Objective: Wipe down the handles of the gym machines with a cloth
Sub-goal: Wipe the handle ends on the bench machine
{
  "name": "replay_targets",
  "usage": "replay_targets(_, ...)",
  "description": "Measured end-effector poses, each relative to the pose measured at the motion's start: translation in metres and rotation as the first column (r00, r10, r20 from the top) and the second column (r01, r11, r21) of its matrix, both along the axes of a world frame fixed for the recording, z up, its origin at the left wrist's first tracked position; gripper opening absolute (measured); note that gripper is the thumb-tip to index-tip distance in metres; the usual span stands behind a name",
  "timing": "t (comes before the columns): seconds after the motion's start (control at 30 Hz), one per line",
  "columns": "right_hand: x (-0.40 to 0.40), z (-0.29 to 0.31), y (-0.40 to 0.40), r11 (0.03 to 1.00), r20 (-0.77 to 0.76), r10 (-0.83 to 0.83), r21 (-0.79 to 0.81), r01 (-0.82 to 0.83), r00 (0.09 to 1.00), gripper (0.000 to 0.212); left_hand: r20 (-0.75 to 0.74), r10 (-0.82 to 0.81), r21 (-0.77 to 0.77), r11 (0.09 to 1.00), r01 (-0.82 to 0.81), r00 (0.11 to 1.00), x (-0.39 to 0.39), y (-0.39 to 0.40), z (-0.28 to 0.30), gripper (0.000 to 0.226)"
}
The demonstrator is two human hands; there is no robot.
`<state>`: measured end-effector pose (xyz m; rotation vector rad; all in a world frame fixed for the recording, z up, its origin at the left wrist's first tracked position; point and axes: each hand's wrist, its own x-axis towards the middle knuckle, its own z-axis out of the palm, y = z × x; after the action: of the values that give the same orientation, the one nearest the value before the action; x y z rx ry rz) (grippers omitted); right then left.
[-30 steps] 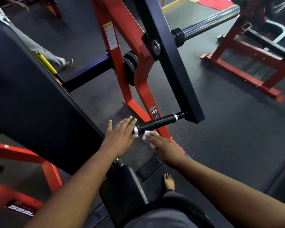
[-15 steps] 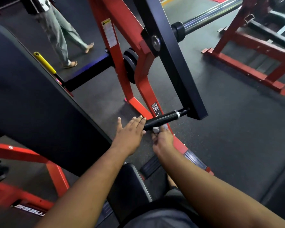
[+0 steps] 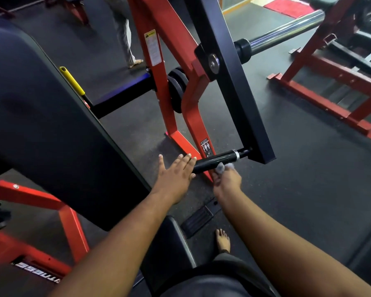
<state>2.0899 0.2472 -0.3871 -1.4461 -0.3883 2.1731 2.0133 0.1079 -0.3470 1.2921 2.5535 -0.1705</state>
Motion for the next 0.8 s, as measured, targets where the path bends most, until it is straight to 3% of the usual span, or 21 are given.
replay_targets(0.1, -0.002, 0.008, -0.043, 0.972, -0.072, 0.237, 0.018, -0.236, 0.969, 0.031, -0.008, 0.003, -0.002, 1.000, -0.003, 1.000, 0.001, 0.001, -0.001, 0.057)
replay_targets(0.2, 0.010, 0.021, -0.065, 0.875, -0.119, 0.482, 0.114, -0.471, 0.868, 0.029, -0.018, -0.001, -0.008, 1.000, 0.001, 1.000, 0.000, 0.000, -0.002, 0.058)
replay_targets(0.3, 0.030, 0.017, -0.045, 0.706, 0.100, 0.645, 0.301, -0.641, 0.758, 0.026, -0.003, 0.001, -0.013, 1.000, -0.001, 1.000, 0.001, -0.001, -0.001, 0.058)
replay_targets(0.37, 0.045, 0.014, -0.017, 0.581, 0.372, 0.574, 0.442, -0.683, 0.729, 0.026, -0.003, 0.002, -0.011, 1.000, -0.002, 1.000, 0.001, -0.001, 0.001, 0.058)
replay_targets(0.4, 0.052, 0.016, -0.002, 0.522, 0.497, 0.456, 0.523, -0.674, 0.738, 0.025, -0.005, 0.001, -0.009, 1.000, -0.001, 1.000, 0.001, -0.001, 0.002, 0.058)
replay_targets(0.47, 0.061, 0.022, 0.025, 0.387, 0.567, 0.193, 0.706, -0.593, 0.801, 0.028, -0.001, -0.001, -0.002, 1.000, 0.001, 1.000, 0.001, -0.001, 0.002, 0.058)
replay_targets(0.53, 0.057, 0.020, 0.042, 0.235, 0.547, 0.100, 0.798, -0.554, 0.831, 0.038, 0.002, 0.005, 0.005, 1.000, -0.005, 1.000, 0.001, -0.001, 0.001, 0.058)
replay_targets(0.6, 0.044, 0.007, 0.051, 0.130, 0.603, 0.148, 0.774, -0.620, 0.784, 0.040, 0.002, 0.009, 0.004, 1.000, -0.009, 1.000, 0.002, -0.001, 0.002, 0.057)
replay_targets(0.7, 0.027, -0.014, 0.035, -0.166, 0.790, 0.111, 0.612, -0.773, 0.602, 0.037, -0.020, 0.012, -0.003, 1.000, -0.012, 1.000, 0.003, 0.000, 0.000, 0.057)
replay_targets(0.8, 0.022, -0.020, 0.001, -0.251, 0.768, 0.155, 0.639, -0.727, 0.622, 0.046, -0.020, 0.024, 0.002, 1.000, -0.024, 1.000, 0.003, 0.001, -0.002, 0.057)
